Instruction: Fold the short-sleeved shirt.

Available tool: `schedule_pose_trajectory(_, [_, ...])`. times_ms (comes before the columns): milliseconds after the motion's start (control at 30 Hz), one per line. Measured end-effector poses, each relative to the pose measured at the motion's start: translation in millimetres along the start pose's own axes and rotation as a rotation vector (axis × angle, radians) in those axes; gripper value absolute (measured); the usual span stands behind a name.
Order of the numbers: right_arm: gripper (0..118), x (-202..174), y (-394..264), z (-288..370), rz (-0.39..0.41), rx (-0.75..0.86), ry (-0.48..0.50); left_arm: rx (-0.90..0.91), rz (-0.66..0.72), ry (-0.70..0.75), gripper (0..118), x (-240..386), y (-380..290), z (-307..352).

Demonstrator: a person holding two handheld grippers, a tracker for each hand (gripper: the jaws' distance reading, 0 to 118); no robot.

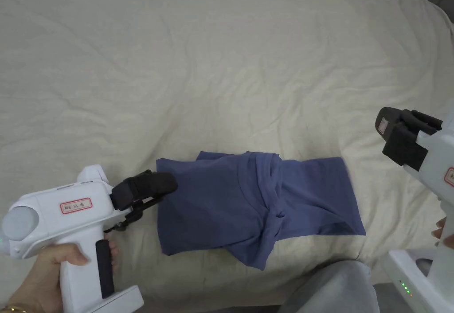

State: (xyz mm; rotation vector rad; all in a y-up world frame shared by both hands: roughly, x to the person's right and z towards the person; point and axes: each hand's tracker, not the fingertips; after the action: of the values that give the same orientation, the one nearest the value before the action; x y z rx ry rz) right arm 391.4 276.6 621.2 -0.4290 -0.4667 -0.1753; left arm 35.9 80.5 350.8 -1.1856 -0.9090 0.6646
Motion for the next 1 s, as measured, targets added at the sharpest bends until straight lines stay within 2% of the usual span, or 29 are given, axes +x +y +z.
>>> schedule_pose_trajectory(133, [2, -2.3, 2.6, -1.3, 0.013, -0.013, -0.010, -0.073, 0.046, -0.042, 88, -2.7, -4.2, -24.2])
schedule_pose_trajectory(200, [2, -1.8, 3.4, -1.7, 0.013, -0.019, -0.014, -0.070, 0.033, -0.026, 81, 0.6, -7.4, -34.0])
schedule_pose_trajectory(233, [2, -1.6, 3.5, -2.0, 0.011, -0.022, -0.016, -0.061, 0.014, -0.028, 64, 2.6, -8.5, -36.8])
schedule_pose_trajectory(267, [2, -1.4, 3.3, -2.4, 0.010, -0.024, -0.017, -0.059, 0.010, -0.023, 37, 4.7, -8.7, -39.5])
schedule_pose_trajectory(300, [2, -1.4, 3.0, -2.9, 0.009, -0.026, -0.018, -0.054, 0.005, 0.044, 20, 8.3, -6.5, -41.5])
schedule_pose_trajectory(367, [2, 1.3, 2.2, -4.6, 0.008, -0.030, -0.018, -0.057, -0.024, 0.165, 20, 13.0, -6.9, -49.5])
schedule_pose_trajectory(433, [2, 1.1, 1.0, -5.2, 0.006, -0.033, -0.017, -0.053, -0.006, 0.138, 20, 21.9, -4.0, -45.4])
schedule_pose_trajectory(500, [2, 1.6, -0.7, -5.3, 0.006, -0.036, -0.012, -0.078, -0.040, 0.256, 19, 36.6, -1.8, -47.6])
schedule_pose_trajectory(733, [2, 0.4, 1.4, 1.2, 0.011, -0.025, 0.008, -0.002, -0.109, 0.371, 18, 71.2, 29.6, -5.3])
schedule_pose_trajectory(867, [2, 1.9, 3.9, 5.3, -0.001, -0.001, 0.022, 0.122, -0.095, 0.550, 18, 67.1, 61.9, 55.4])
schedule_pose_trajectory(1000, [2, 0.6, 2.6, 4.4, -0.029, 0.016, 0.043, 0.277, -0.148, 0.866, 18, 71.8, 76.6, 107.6])
